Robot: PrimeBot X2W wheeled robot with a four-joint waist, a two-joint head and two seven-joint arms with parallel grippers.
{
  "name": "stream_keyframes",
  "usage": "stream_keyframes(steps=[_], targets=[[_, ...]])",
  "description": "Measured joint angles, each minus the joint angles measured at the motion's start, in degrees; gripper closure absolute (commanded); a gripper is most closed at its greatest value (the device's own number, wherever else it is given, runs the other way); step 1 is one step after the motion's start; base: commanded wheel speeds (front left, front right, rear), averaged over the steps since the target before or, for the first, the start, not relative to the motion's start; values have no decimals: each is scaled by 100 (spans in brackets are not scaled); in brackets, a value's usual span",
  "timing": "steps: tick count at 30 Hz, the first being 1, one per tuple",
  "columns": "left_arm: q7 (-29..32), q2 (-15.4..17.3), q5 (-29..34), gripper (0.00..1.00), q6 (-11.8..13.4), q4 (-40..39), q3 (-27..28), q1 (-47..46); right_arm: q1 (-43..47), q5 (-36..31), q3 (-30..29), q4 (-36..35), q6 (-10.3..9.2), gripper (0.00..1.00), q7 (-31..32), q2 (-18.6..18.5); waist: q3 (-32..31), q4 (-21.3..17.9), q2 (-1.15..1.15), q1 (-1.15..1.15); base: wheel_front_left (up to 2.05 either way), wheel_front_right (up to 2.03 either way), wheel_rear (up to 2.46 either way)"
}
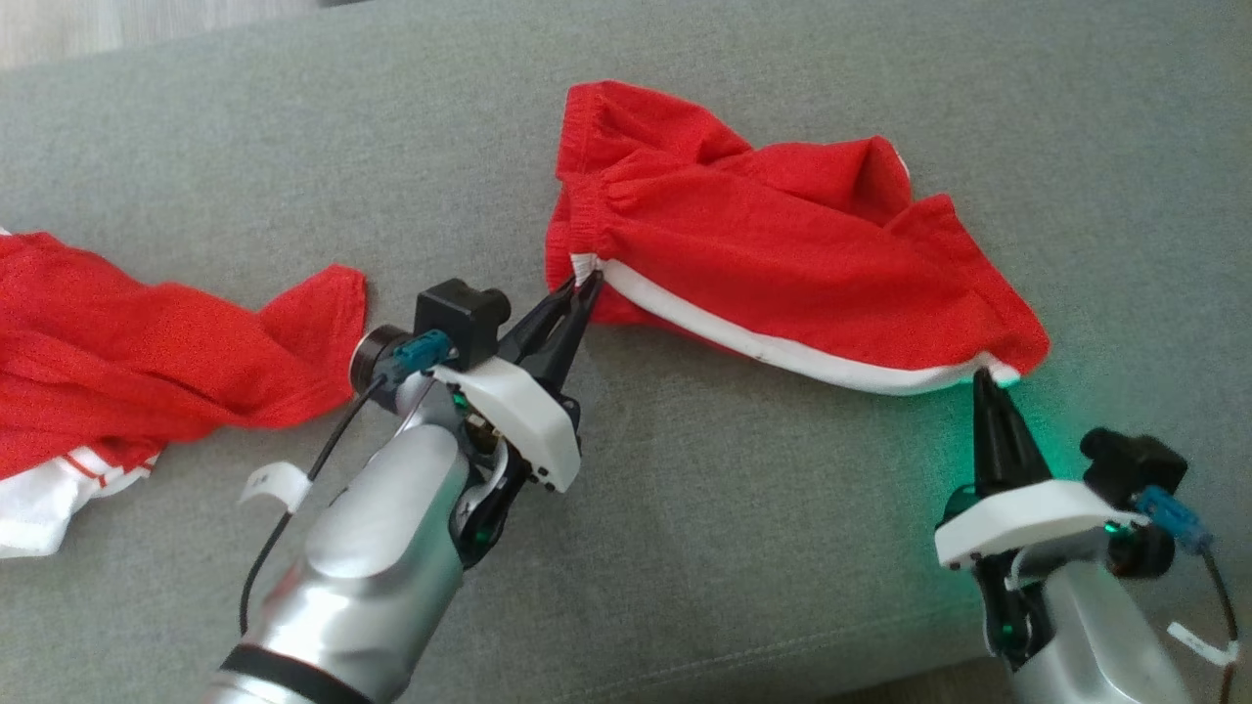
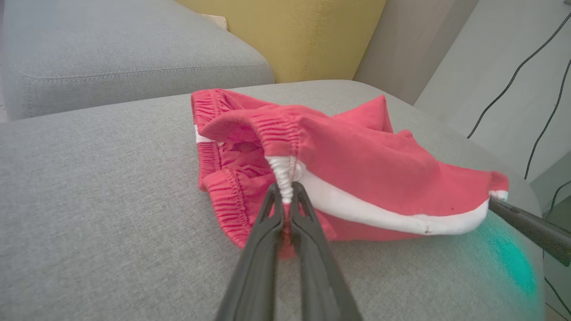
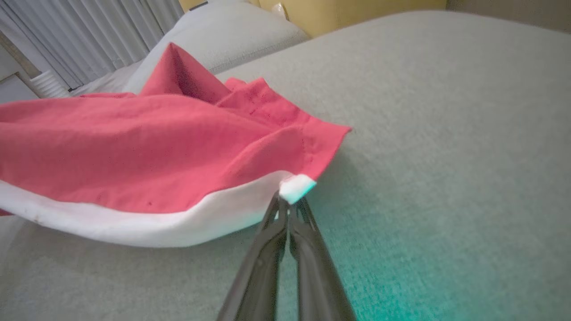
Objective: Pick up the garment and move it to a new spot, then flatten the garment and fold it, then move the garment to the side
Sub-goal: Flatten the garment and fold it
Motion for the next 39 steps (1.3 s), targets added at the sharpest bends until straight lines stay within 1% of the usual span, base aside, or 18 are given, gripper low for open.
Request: stream_keyframes(steps=[6,12,16,19,24,30,32,33,34,36,39], targets=[[0,69,46,100,0,-107,107,226,114,-486,-51,-799,0,100,0,0,-167,3,0,0,0,0,0],[0,94,167,100,0,-344,386,364,435,-899,-54,-1434,0,100,0,0,-357,74,0,0,0,0,0],[0,120,247,100,-1,-558,564,378,438,-1009,-30,-1845,0,100,94,-18,-484,132,0,0,0,0,0],[0,180,301,100,-1,-775,703,414,392,-1012,33,-2156,0,100,241,-151,-571,182,0,0,0,0,0],[-1,337,339,100,-1,-1271,993,401,21,-950,100,-2680,0,100,550,-513,-749,259,0,0,0,0,0],[-2,578,388,100,-1,-1835,1230,-76,-973,-838,318,-3128,0,100,944,-936,-1016,335,0,0,0,0,0],[-19,594,388,100,-1,-2013,1358,-278,-1277,-790,339,-3238,0,100,1059,-975,-1119,362,0,0,0,0,0],[-19,594,388,100,-1,-2013,1358,-278,-1277,-790,339,-3238,0,100,1059,-975,-1119,362,0,0,0,0,0],[-42,613,380,100,8,-2190,1489,-404,-1473,-787,337,-3348,0,100,1174,-982,-1223,395,0,0,0,0,0],[-43,628,378,100,9,-2248,1534,-425,-1519,-787,331,-3411,0,100,1238,-981,-1272,411,0,0,0,0,0],[27,666,210,100,32,-2402,1607,-381,-1497,-790,237,-3556,0,100,1496,-902,-1388,473,0,0,0,0,0]])
